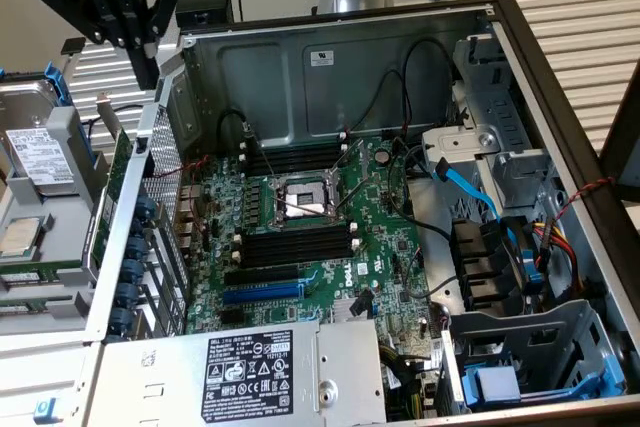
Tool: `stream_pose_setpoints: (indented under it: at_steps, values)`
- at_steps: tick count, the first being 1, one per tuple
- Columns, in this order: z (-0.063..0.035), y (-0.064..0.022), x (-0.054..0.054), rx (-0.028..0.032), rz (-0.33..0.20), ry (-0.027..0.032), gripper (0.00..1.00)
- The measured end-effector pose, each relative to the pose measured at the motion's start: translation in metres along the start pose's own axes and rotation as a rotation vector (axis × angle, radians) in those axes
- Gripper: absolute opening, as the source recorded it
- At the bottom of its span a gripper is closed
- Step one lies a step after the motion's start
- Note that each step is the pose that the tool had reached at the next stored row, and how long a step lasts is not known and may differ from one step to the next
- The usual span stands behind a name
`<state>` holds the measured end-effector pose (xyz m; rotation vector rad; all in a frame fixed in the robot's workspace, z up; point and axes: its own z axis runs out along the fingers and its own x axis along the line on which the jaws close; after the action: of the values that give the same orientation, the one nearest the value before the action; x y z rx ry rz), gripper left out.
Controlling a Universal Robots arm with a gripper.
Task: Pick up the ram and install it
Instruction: 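Reach for the ram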
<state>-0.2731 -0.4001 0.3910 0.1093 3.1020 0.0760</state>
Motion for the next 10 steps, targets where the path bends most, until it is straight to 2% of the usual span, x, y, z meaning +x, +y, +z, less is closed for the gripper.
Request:
stream_pose_setpoints:
  at_steps: [10]
  values:
    - [0.0006, -0.0054, 0.041, -0.0056, 0.0, 0.0008, 0.11]
